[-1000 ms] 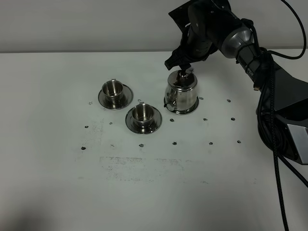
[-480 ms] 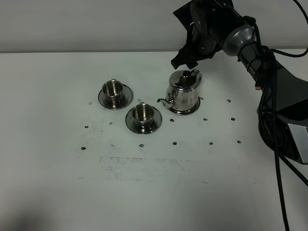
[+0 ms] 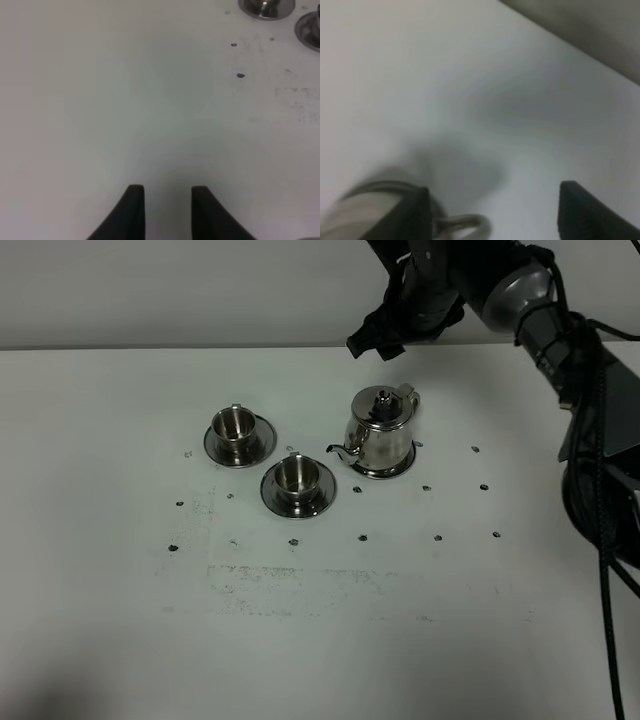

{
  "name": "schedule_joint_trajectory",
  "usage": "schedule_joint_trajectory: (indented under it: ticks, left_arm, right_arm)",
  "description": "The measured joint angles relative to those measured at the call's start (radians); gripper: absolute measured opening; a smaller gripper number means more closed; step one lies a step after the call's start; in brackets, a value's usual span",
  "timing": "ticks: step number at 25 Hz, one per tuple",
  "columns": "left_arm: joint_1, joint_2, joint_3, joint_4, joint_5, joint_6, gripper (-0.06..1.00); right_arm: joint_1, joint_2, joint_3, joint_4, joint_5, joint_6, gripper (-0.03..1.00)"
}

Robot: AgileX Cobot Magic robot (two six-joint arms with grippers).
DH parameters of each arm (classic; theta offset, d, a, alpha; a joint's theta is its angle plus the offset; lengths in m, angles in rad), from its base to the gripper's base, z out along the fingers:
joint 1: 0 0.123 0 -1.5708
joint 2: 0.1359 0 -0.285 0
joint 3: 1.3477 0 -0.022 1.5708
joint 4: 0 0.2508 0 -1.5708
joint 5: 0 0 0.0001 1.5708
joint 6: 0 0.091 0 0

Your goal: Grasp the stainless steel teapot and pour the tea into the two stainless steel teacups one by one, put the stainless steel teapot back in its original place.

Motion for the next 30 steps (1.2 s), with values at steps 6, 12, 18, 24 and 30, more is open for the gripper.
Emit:
schedule_joint_trajectory:
  ticks: [6,12,18,24,30]
  left_arm:
    - [0.000,0.000,0.000,0.000,0.000,-0.002,0.28]
    - [0.000,0.000,0.000,0.000,0.000,-0.002,0.28]
    - [0.000,0.000,0.000,0.000,0.000,-0.001,0.28]
    - [0.000,0.000,0.000,0.000,0.000,-0.002,0.28]
    - [0.000,0.000,0.000,0.000,0.000,-0.002,0.28]
  right_arm:
    - [-0.031,-0.202,0.279,0.020,-0.158,-0.003,0.53]
    - [-0.076,-0.238,0.436,0.069,-0.404,-0.049,0.53]
    - [-0.105,-0.232,0.541,0.109,-0.528,-0.102,0.53]
    - [-0.113,-0.185,0.542,0.130,-0.542,-0.138,0.52]
    - [-0.107,-0.160,0.542,0.188,-0.543,-0.172,0.50]
